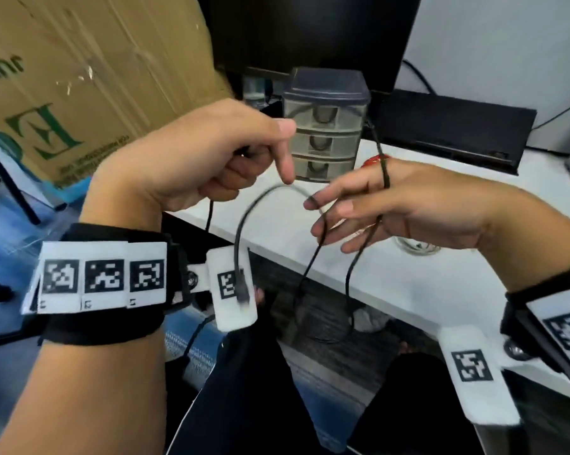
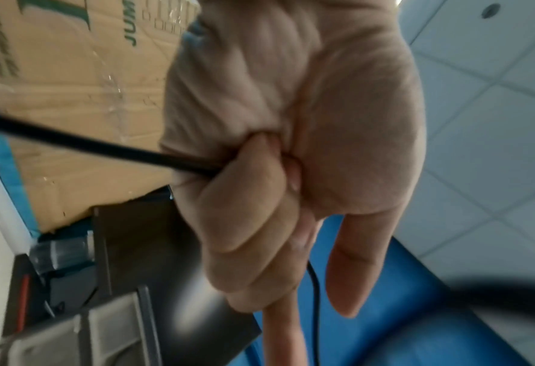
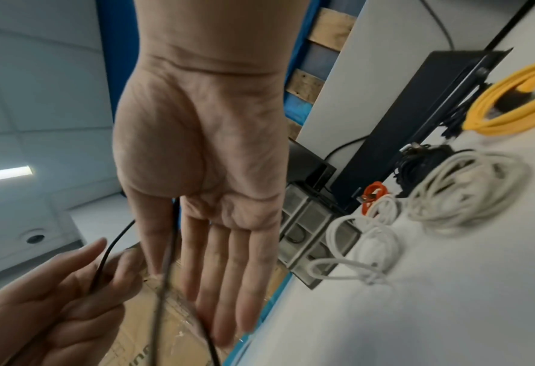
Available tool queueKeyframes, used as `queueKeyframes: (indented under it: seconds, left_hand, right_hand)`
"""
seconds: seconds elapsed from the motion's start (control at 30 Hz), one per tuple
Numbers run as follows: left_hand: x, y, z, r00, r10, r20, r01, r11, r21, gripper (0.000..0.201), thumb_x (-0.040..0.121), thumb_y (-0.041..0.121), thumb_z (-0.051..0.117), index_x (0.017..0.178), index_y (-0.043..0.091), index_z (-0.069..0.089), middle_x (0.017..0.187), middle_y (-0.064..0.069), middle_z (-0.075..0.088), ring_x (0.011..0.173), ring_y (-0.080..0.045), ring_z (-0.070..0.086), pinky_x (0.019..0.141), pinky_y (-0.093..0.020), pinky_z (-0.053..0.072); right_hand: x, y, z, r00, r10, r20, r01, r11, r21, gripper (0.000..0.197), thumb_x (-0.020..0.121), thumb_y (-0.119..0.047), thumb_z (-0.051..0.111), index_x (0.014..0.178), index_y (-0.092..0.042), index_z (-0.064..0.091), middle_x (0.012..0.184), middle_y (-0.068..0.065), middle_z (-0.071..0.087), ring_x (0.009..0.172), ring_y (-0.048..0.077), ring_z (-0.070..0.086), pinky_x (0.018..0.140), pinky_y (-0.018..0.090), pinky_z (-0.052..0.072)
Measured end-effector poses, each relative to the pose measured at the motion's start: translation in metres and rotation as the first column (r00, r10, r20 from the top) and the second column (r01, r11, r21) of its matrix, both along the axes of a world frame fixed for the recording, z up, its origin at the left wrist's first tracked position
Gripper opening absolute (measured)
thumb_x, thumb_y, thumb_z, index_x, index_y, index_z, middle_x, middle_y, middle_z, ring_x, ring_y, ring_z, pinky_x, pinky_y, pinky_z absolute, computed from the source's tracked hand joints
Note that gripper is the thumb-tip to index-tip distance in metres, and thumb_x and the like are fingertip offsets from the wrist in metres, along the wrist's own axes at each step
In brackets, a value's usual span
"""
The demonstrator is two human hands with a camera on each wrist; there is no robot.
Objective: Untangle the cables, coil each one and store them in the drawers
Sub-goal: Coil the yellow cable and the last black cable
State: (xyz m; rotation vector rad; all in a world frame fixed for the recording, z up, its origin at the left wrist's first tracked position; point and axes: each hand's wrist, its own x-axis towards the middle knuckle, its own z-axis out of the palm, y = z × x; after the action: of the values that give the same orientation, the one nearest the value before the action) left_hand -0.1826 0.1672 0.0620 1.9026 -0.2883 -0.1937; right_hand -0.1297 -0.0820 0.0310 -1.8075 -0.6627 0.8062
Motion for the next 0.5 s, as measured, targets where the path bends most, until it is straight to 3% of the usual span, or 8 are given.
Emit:
queueKeyframes:
  seconds: [0.13, 0.23, 0.33, 0.4, 0.5]
  left_hand:
    - [-0.008, 0.001, -0.013, 1.000, 0.000, -0.017, 0.000, 1.000, -0.031, 0.031, 0.093, 0.038, 0.054, 0.081, 0.010, 0.064, 0.056, 0.006, 0.028, 0.044, -0.005, 0.016, 0.039, -0.010, 0.014]
    - [-0.003, -0.010, -0.020, 1.000, 0.000, 0.020, 0.002, 0.998, -0.058, 0.029, 0.104, 0.025, 0.053, 0.083, 0.011, 0.066, 0.056, 0.006, 0.029, 0.044, -0.004, 0.018, 0.038, -0.012, 0.015]
    - [0.006, -0.024, -0.027, 0.997, 0.065, 0.053, -0.060, 0.994, -0.086, 0.029, 0.107, 0.019, 0.049, 0.087, 0.006, 0.066, 0.057, 0.004, 0.028, 0.044, -0.005, 0.019, 0.037, -0.013, 0.016]
    - [0.009, -0.024, -0.032, 0.997, 0.064, 0.042, -0.057, 0.990, -0.132, 0.031, 0.106, 0.021, 0.049, 0.087, 0.005, 0.067, 0.058, 0.004, 0.028, 0.044, -0.005, 0.018, 0.037, -0.014, 0.016]
    - [0.007, -0.016, -0.040, 1.000, -0.001, 0.010, 0.004, 0.958, -0.288, 0.034, 0.103, 0.025, 0.048, 0.078, 0.011, 0.067, 0.054, 0.007, 0.027, 0.043, -0.005, 0.013, 0.038, -0.014, 0.010]
  right_hand:
    - [0.004, -0.003, -0.010, 0.995, -0.099, 0.000, 0.098, 0.988, 0.117, 0.024, 0.094, -0.005, 0.057, 0.116, -0.003, 0.067, 0.101, 0.019, 0.075, 0.100, 0.033, 0.074, 0.089, 0.043, 0.055]
    - [0.002, 0.000, -0.012, 0.994, -0.104, -0.020, 0.105, 0.977, 0.183, 0.024, 0.093, -0.014, 0.056, 0.111, -0.002, 0.068, 0.082, 0.016, 0.066, 0.084, 0.029, 0.070, 0.081, 0.037, 0.058]
    - [-0.001, 0.004, -0.012, 0.990, -0.139, -0.036, 0.144, 0.948, 0.285, 0.025, 0.099, -0.026, 0.052, 0.100, -0.007, 0.069, 0.069, 0.006, 0.051, 0.066, 0.022, 0.056, 0.076, 0.035, 0.056]
    - [0.000, 0.005, -0.013, 0.963, -0.266, 0.041, 0.234, 0.903, 0.359, 0.022, 0.102, -0.022, 0.053, 0.091, -0.011, 0.068, 0.066, 0.002, 0.043, 0.058, 0.015, 0.042, 0.067, 0.030, 0.051]
    - [0.006, -0.003, -0.015, 0.866, -0.478, 0.143, 0.379, 0.817, 0.436, 0.029, 0.105, -0.017, 0.053, 0.080, -0.018, 0.068, 0.067, 0.004, 0.037, 0.055, 0.011, 0.029, 0.057, 0.025, 0.037]
